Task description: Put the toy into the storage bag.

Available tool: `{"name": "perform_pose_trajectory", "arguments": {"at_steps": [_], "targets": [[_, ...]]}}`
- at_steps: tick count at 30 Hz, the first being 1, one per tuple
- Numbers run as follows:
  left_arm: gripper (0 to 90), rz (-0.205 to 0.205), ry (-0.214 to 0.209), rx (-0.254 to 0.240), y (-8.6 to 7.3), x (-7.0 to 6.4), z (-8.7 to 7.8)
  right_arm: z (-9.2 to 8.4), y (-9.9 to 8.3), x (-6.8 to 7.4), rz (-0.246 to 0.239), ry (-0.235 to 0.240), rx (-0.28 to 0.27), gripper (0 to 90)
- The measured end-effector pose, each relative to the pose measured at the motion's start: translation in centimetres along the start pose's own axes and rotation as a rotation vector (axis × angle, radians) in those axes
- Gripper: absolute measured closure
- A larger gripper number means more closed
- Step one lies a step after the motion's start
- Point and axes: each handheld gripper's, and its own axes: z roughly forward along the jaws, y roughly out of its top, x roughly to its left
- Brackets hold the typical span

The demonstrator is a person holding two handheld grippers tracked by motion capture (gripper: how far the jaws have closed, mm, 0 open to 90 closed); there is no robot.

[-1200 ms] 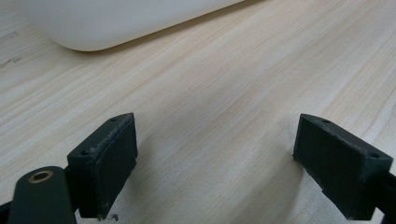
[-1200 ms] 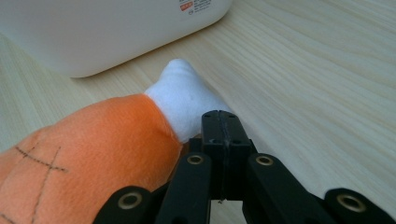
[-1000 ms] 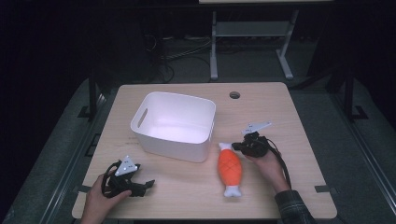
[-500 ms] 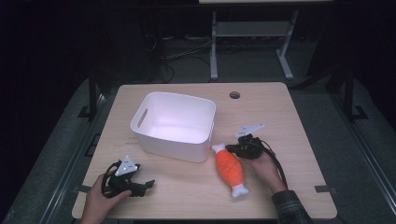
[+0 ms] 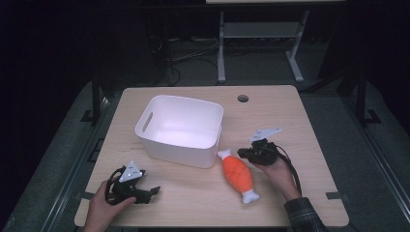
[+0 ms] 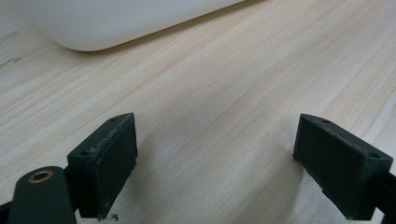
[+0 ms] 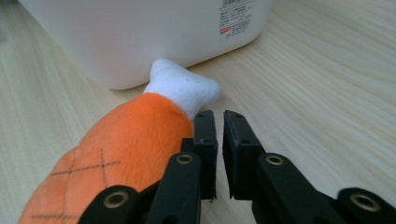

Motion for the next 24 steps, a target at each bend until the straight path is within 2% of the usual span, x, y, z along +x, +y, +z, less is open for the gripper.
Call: {"name": "perform_pose_trajectory", "arguments": {"at_steps": [8, 10, 11, 12, 13, 14, 15, 18, 19, 20, 24], "targets": [[12.7, 0.0, 0.0, 0.0, 0.0, 0.0, 0.0, -2.3, -0.5, 0.0, 0.053, -0.009, -0.005, 69.0], [12.7, 0.0, 0.0, 0.0, 0.0, 0.0, 0.0, -3.1, -0.8, 0.2, 0.066, -0.012, -0.018, 59.1], [12.7, 0.0, 0.0, 0.0, 0.0, 0.0, 0.0, -3.1, -0.8, 0.2, 0.066, -0.012, -0.018, 59.1], [12.7, 0.0, 0.0, -0.001, 0.0, 0.0, 0.0, -3.6, -1.1, 0.3, 0.079, -0.014, -0.027, 51.7], [12.7, 0.0, 0.0, -0.001, 0.0, 0.0, 0.0, -3.6, -1.1, 0.3, 0.079, -0.014, -0.027, 51.7], [12.7, -0.003, -0.001, 0.0, 0.0, 0.0, 0.0, -4.1, -1.4, 0.6, 0.101, -0.017, -0.031, 44.8], [12.7, -0.003, -0.001, 0.0, 0.0, 0.0, 0.0, -4.1, -1.4, 0.6, 0.101, -0.017, -0.031, 44.8], [12.7, -0.001, -0.001, 0.001, 0.0, 0.0, 0.0, -4.6, -1.7, 0.9, 0.121, -0.009, -0.052, 36.0], [12.7, 0.001, -0.001, 0.003, 0.0, 0.0, 0.0, -4.8, -1.9, 1.2, 0.133, -0.005, -0.057, 29.9], [12.7, 0.001, -0.001, 0.003, 0.0, 0.0, 0.0, -4.8, -1.9, 1.2, 0.133, -0.005, -0.057, 29.9], [12.7, 0.004, 0.0, 0.002, 0.0, 0.0, 0.0, -4.8, -2.1, 2.2, 0.136, -0.007, -0.058, 15.8]]}}
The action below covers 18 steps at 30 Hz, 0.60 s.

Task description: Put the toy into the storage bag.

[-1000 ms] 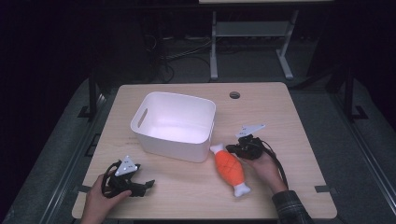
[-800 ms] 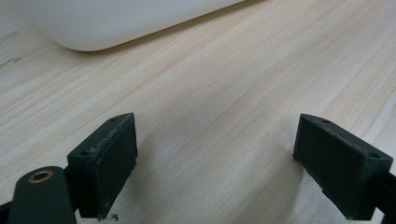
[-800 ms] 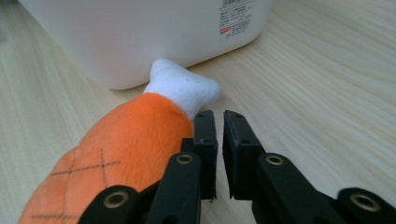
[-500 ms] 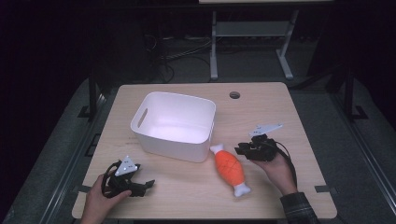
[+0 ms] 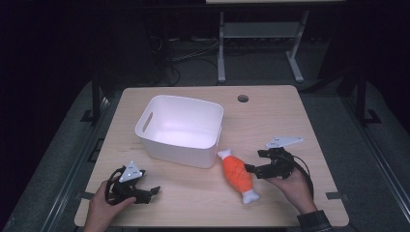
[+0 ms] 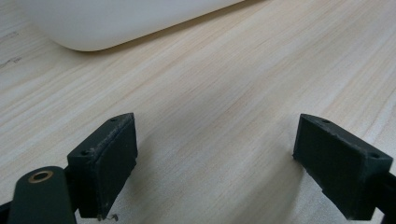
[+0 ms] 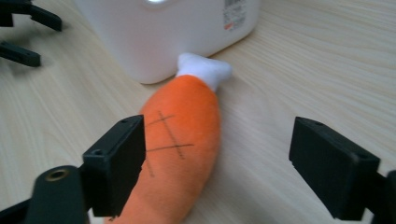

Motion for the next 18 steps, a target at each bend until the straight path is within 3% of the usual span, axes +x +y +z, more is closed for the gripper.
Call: {"name": "perform_pose_trajectory", "arguments": {"at_steps": [9, 18], "targets": [[12.7, 0.0, 0.0, -0.001, 0.0, 0.0, 0.0, 1.2, -0.2, 1.3, 0.016, 0.016, 0.008, 1.4], [12.7, 0.0, 0.0, 0.0, 0.0, 0.0, 0.0, 2.7, -0.2, 1.7, 0.016, 0.019, 0.014, 1.1]]}}
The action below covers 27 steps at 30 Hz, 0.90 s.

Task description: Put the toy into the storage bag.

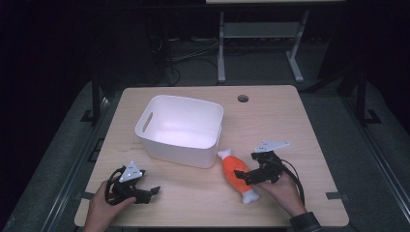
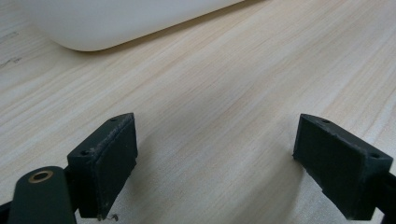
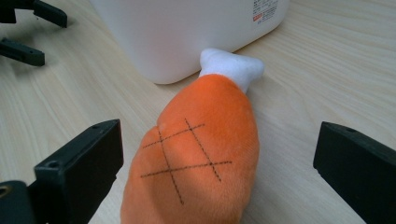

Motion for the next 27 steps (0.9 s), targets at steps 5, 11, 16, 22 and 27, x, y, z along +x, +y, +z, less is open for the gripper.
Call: {"name": "perform_pose_trajectory", "arguments": {"at_steps": [5, 11, 16, 22, 27], "targets": [[12.7, 0.001, 0.0, 0.002, 0.0, 0.0, 0.0, 1.4, -0.3, 0.0, 0.007, 0.001, 0.022, 1.1], [12.7, 0.0, 0.0, 0.002, 0.0, 0.0, 0.0, 2.2, -0.5, 0.1, -0.011, 0.004, 0.047, 1.1], [12.7, 0.0, 0.0, 0.001, 0.0, 0.0, 0.0, 2.7, -0.7, 0.1, -0.011, 0.009, 0.064, 1.1], [12.7, 0.001, 0.0, 0.004, 0.0, 0.0, 0.0, 3.1, -1.1, -0.1, -0.008, 0.049, 0.071, 4.7], [12.7, 0.001, 0.0, 0.003, 0.0, 0.0, 0.0, 3.4, -1.2, 0.0, -0.004, 0.063, 0.088, 5.8]]}}
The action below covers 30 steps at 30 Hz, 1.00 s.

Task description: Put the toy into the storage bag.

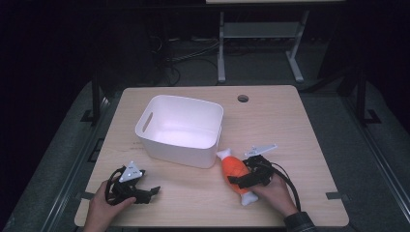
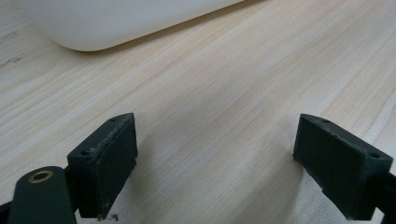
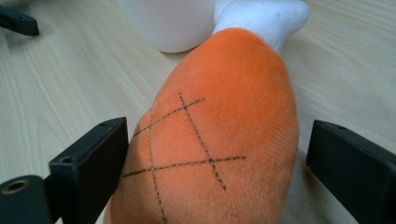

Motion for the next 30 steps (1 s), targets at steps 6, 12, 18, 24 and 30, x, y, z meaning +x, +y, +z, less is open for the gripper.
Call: {"name": "perform_pose_trajectory", "arguments": {"at_steps": [6, 12, 18, 24, 30], "targets": [[12.7, 0.0, 0.0, -0.001, 0.0, 0.0, 0.0, 0.3, -0.2, 0.3, -0.016, 0.021, 0.014, 13.7], [12.7, -0.002, 0.0, -0.002, 0.0, 0.0, 0.0, 0.4, -0.3, 0.6, -0.036, 0.038, 0.019, 23.0], [12.7, -0.002, 0.0, -0.001, -0.1, 0.0, 0.0, 0.2, -0.4, 0.7, -0.042, 0.044, 0.015, 27.3], [12.8, -0.001, 0.0, -0.001, -0.1, 0.0, 0.0, -0.1, -0.3, 0.6, -0.058, 0.047, 0.01, 28.4], [12.7, -0.001, 0.0, 0.0, 0.0, 0.0, 0.0, -1.0, -0.2, 0.4, -0.068, 0.031, 0.0, 28.6]]}}
